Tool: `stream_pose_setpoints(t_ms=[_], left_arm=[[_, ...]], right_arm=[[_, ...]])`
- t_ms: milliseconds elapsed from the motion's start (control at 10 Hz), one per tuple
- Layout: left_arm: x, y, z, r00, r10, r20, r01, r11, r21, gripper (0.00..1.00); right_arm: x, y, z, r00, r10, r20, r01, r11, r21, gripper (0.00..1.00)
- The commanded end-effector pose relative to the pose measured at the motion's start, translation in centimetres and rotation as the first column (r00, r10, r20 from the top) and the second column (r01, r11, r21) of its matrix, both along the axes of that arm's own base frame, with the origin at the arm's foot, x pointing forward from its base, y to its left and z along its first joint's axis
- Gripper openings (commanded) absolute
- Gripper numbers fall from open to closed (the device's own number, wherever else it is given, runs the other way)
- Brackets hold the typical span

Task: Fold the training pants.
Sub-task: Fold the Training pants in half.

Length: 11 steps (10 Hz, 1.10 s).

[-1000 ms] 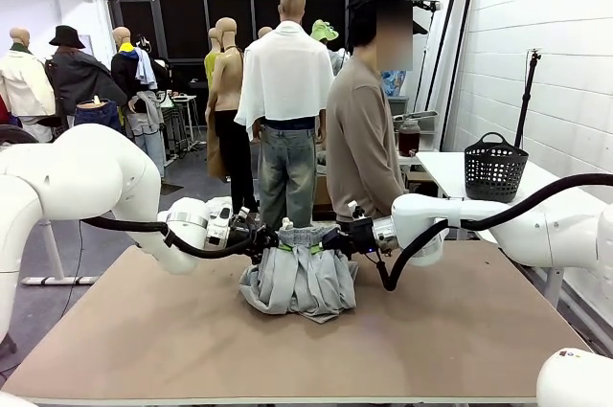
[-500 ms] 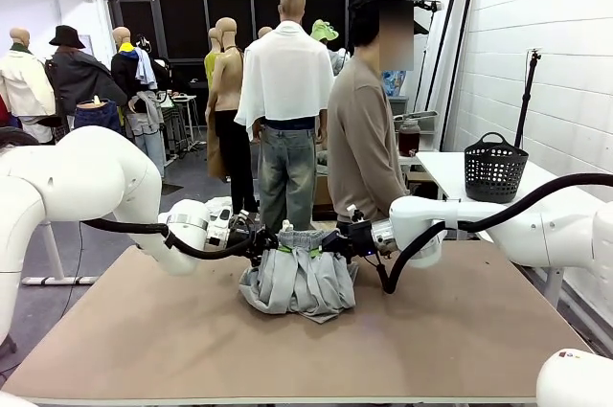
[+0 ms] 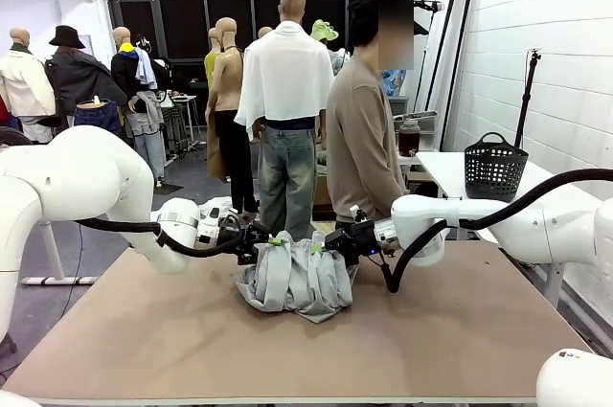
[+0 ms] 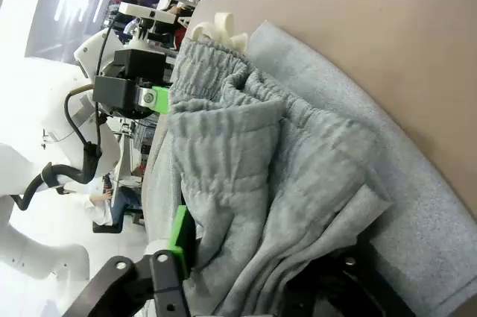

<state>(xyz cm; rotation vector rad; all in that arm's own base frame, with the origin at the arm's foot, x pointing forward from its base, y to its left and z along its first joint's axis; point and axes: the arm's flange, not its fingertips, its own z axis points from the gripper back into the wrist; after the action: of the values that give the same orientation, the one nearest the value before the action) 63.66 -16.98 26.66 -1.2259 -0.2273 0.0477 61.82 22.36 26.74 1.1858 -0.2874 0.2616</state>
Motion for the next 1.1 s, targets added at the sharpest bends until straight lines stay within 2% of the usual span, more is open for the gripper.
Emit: stream_pose_setpoints(t_ms=[0, 300, 500, 1000], left_arm=[[-0.2, 0.1, 0.7, 1.0, 0.015, -0.017, -0.015, 1.0, 0.01, 1.0], [-1.3, 1.5, 1.3, 0.999, 0.047, -0.007, -0.047, 0.999, 0.013, 1.0], [-2.5, 2.9, 1.9, 0.997, 0.079, -0.003, -0.079, 0.997, 0.018, 1.0], [-5.7, 6.1, 4.5, 0.989, 0.138, 0.05, -0.139, 0.99, 0.018, 1.0]], right_arm=[[1.6, 0.7, 0.7, 1.0, -0.009, -0.023, 0.008, 0.999, -0.053, 1.0], [1.4, -1.2, 1.6, 0.999, -0.034, -0.023, 0.032, 0.996, -0.083, 1.0], [1.1, -3.5, 2.4, 0.998, -0.067, -0.019, 0.064, 0.987, -0.146, 1.0], [0.7, -7.5, 6.3, 0.992, -0.117, 0.037, 0.122, 0.963, -0.238, 1.0]])
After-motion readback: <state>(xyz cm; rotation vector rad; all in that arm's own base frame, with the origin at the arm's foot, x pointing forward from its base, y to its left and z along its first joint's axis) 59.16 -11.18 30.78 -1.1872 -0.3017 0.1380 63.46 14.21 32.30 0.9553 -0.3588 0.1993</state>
